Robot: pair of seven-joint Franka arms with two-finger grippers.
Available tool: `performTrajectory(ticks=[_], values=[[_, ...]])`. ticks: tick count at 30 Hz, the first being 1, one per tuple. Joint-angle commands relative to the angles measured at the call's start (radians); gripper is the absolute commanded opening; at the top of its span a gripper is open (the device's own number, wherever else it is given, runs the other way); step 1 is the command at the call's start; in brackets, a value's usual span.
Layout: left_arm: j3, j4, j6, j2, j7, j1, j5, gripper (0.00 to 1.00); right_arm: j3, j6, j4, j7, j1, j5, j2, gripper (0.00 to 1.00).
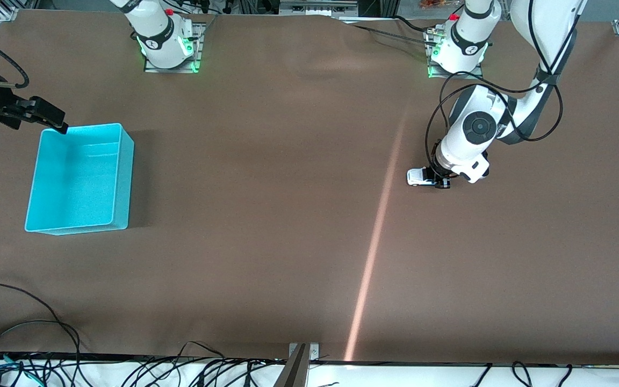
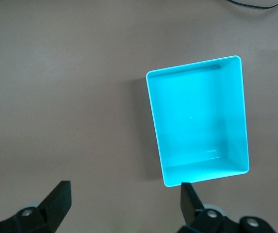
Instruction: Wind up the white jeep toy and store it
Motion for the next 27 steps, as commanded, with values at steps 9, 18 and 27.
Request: performTrajectory(ticks=[9,18,27], values=[[0.002,0.002,0.018,0.039,-0.022,0.072,0.136,0.19,0.006,-0.004,0.020,0.004,0.001,-0.008,0.007,1.00],[0.000,0.002,0.020,0.051,-0.019,0.142,0.213,0.19,0.032,-0.006,0.031,0.010,0.006,-0.005,0.001,1.00],[0.000,0.004,0.054,0.084,-0.018,0.218,0.281,0.19,0.032,-0.006,0.037,0.012,0.004,-0.005,0.004,1.00]])
